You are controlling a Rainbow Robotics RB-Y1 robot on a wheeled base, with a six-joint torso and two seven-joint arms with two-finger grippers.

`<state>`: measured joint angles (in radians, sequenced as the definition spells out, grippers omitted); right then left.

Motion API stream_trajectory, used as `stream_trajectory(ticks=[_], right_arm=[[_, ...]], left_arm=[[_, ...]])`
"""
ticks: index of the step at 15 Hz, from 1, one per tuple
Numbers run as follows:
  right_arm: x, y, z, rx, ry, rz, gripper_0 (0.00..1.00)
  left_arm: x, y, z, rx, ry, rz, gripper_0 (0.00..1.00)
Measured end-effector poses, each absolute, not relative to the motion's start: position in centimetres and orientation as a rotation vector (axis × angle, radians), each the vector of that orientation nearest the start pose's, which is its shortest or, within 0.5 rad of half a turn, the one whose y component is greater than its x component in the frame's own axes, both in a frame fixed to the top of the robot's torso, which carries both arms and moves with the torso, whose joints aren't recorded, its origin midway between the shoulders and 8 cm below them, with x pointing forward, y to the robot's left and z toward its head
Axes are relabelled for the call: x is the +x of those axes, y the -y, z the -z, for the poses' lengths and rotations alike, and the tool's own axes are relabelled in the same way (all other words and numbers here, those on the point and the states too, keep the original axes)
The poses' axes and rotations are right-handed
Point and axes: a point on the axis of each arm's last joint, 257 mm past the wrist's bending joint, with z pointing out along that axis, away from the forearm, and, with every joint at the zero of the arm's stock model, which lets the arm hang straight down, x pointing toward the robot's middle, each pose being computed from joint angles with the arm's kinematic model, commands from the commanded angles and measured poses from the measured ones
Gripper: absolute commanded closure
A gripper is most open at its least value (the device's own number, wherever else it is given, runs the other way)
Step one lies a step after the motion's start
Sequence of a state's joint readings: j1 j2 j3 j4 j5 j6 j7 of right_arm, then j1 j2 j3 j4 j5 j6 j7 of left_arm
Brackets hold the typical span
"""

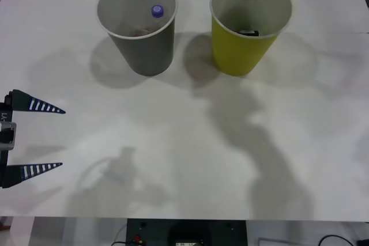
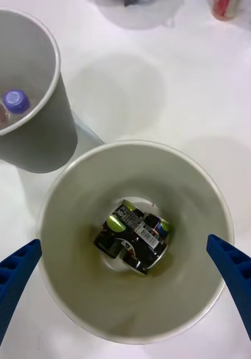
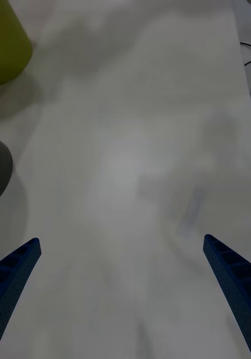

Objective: Put the can into the green bin and the plastic bottle into the gray bin

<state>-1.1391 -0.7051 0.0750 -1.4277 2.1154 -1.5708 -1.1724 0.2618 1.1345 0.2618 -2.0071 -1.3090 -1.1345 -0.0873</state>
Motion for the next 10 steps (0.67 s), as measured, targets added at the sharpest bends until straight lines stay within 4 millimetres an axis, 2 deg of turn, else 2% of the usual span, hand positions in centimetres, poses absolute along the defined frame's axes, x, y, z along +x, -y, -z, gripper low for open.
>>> stream_trajectory(ticks=[5,10], right_arm=[[52.2,18.3,-5.2,-1.090,-1.860,-0.226,0.00],[47.8,20.1,-2.3,-1.247,-1.729,-0.217,0.00]], left_arm=[[34.1,-28.6,16.7,1.762,-1.444,0.118,0.00],[34.1,-28.6,16.7,1.762,-1.444,0.118,0.00]])
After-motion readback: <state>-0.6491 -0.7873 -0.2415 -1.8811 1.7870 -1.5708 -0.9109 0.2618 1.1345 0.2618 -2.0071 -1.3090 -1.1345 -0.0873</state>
